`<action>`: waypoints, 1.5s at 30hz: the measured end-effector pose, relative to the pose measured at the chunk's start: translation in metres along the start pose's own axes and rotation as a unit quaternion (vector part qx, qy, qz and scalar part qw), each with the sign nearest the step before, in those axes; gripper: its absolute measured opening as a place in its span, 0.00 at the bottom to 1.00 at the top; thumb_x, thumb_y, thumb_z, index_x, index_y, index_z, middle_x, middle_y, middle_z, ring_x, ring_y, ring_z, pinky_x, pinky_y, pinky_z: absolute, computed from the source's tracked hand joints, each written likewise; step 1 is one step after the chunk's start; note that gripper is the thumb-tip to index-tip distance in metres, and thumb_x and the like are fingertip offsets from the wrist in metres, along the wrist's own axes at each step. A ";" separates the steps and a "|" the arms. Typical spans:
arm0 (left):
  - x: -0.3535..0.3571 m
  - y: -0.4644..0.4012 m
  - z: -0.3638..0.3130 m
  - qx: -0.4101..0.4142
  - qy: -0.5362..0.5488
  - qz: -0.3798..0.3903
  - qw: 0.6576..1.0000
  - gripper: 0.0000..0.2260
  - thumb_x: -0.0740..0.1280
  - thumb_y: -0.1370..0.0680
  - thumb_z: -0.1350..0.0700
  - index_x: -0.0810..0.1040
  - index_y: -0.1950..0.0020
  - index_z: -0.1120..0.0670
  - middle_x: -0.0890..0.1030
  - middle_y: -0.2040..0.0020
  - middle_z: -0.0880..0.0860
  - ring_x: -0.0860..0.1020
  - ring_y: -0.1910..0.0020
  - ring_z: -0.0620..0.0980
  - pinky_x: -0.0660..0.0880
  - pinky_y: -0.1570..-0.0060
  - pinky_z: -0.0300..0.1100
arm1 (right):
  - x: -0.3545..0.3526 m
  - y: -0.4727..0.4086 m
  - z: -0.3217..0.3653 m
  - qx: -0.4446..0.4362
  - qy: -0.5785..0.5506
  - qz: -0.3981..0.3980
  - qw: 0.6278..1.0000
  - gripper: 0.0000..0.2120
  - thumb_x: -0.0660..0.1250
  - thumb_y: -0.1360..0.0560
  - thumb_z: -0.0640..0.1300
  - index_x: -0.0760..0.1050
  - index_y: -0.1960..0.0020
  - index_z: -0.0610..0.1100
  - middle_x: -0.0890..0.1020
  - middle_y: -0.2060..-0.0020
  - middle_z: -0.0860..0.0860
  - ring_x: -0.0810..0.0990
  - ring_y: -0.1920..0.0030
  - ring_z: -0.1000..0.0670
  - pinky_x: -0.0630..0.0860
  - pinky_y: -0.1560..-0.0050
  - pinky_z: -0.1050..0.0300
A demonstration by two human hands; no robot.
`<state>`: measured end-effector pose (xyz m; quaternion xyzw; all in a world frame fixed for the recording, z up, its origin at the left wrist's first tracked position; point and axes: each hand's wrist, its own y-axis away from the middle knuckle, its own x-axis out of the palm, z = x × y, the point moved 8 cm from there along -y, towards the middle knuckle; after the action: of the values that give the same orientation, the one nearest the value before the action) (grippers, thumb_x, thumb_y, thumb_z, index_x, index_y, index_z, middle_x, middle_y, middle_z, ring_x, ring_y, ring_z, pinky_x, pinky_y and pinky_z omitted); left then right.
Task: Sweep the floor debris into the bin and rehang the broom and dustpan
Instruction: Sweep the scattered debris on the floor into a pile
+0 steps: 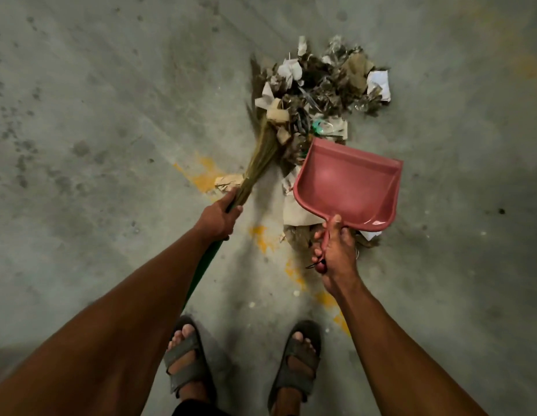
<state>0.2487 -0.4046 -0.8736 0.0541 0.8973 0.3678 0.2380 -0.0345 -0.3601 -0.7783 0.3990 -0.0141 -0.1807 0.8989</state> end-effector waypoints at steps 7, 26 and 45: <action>0.040 0.028 -0.064 0.117 -0.082 -0.015 0.990 0.27 0.64 0.15 0.49 0.61 0.16 0.42 0.83 0.43 0.63 0.83 0.53 0.60 0.82 0.50 0.52 | -0.016 0.004 0.025 -0.013 -0.012 -0.012 1.000 0.23 0.55 0.14 0.63 0.70 0.54 0.45 0.71 0.74 0.50 0.66 0.80 0.53 0.59 0.80 0.66; 0.014 0.136 -0.036 0.076 -0.081 -0.181 0.977 0.28 0.60 0.15 0.46 0.56 0.15 0.42 0.80 0.47 0.55 0.79 0.52 0.56 0.79 0.49 0.52 | -0.080 0.040 0.017 -0.018 0.004 -0.017 1.000 0.22 0.55 0.14 0.62 0.71 0.51 0.44 0.70 0.75 0.50 0.66 0.81 0.53 0.59 0.80 0.66; 0.154 0.141 -0.009 -0.069 0.003 -0.039 0.997 0.27 0.60 0.14 0.48 0.58 0.16 0.45 0.82 0.45 0.62 0.83 0.62 0.56 0.84 0.68 0.47 | -0.150 0.032 -0.043 -0.026 0.005 -0.005 1.000 0.21 0.56 0.14 0.61 0.69 0.47 0.42 0.70 0.70 0.48 0.65 0.80 0.53 0.61 0.80 0.66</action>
<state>0.0980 -0.2665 -0.8302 0.0014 0.8718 0.4195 0.2530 -0.1569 -0.2595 -0.7667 0.3766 -0.0028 -0.1832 0.9081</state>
